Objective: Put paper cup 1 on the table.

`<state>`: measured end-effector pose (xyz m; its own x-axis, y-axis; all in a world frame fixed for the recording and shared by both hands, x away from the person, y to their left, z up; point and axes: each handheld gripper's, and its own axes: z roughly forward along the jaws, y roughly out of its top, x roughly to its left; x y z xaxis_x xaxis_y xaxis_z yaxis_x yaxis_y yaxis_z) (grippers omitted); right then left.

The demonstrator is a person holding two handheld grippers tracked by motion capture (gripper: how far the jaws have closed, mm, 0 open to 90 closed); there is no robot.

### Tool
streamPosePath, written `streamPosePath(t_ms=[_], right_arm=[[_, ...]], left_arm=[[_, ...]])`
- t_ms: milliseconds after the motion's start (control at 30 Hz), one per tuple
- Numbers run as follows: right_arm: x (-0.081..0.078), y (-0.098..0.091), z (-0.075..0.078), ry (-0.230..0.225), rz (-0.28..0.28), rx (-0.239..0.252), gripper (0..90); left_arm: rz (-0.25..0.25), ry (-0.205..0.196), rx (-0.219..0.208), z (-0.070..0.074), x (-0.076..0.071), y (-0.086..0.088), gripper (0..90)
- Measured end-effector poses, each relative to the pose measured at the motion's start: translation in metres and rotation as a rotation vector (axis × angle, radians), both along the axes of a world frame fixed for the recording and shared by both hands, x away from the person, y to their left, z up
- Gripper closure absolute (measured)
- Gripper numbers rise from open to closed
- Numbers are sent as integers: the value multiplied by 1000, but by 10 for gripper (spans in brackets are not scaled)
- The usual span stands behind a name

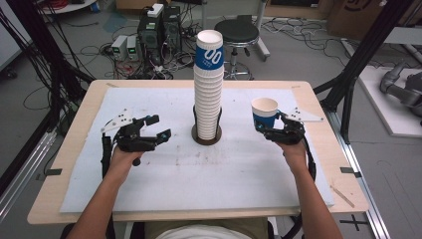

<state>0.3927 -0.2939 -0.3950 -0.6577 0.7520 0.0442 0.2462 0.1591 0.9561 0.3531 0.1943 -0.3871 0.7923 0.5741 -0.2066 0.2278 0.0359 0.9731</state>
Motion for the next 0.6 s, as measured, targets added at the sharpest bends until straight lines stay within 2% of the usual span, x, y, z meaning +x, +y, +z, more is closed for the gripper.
streamPosePath(t_ms=[200, 300, 433, 600], right_arm=[[15, -1, -16, 74, -43, -45, 260], [19, 0, -22, 117, -46, -59, 260], [23, 1, -30, 174, -38, -104, 260], [24, -2, -36, 202, -39, -120, 260]], left_arm=[[-2, 7, 4, -2, 1, 0, 162], [-1, 9, 8, -2, 1, -1, 162], [-9, 16, 18, -4, 1, -2, 162], [-6, 17, 21, -4, 1, -2, 162]])
